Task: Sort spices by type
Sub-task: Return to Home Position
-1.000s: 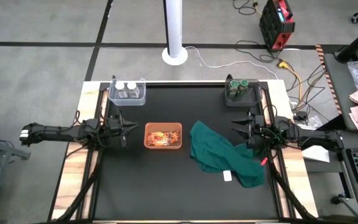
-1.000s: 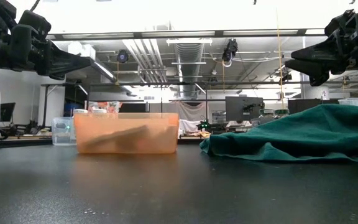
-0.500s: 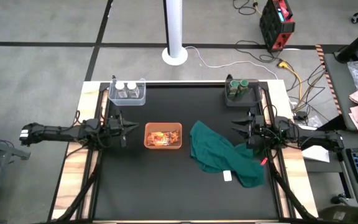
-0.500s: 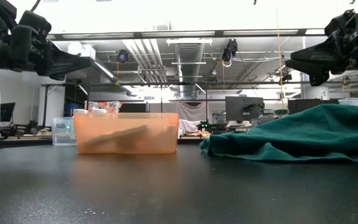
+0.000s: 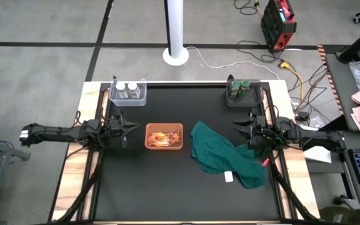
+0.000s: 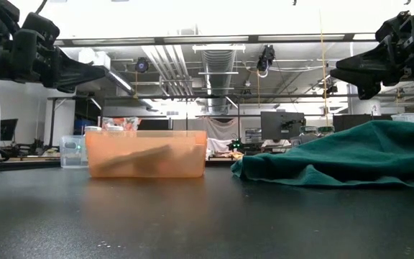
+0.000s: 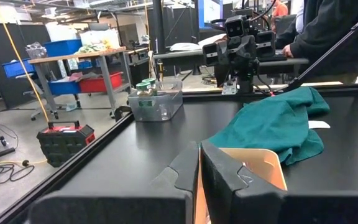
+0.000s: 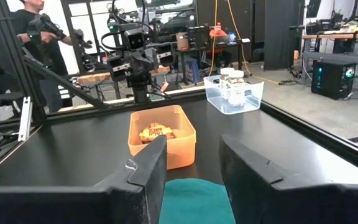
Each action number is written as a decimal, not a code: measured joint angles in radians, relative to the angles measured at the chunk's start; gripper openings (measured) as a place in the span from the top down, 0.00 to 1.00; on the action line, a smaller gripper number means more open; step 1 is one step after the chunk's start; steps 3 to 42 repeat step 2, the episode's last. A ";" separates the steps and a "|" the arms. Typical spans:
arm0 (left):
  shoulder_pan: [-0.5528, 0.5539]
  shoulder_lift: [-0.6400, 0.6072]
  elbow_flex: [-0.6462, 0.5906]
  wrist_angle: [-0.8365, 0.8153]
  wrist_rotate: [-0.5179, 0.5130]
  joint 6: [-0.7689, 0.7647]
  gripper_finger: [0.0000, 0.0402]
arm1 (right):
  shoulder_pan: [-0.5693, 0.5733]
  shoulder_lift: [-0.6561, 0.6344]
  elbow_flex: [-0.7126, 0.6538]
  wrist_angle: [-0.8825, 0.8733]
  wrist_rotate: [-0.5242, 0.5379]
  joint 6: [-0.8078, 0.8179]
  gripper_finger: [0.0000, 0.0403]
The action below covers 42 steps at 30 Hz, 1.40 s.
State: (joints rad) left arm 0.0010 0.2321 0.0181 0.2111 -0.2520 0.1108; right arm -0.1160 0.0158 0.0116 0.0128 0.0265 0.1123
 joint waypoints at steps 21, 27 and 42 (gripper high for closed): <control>0.000 0.000 0.000 0.000 0.000 0.000 1.00 | 0.000 0.000 0.000 0.000 0.000 0.000 0.65; 0.000 0.000 0.000 0.000 0.000 0.000 1.00 | 0.000 0.000 0.000 0.000 0.000 0.000 0.65; 0.000 0.000 0.000 0.000 0.000 0.000 1.00 | 0.000 0.000 0.000 0.000 0.000 0.000 0.65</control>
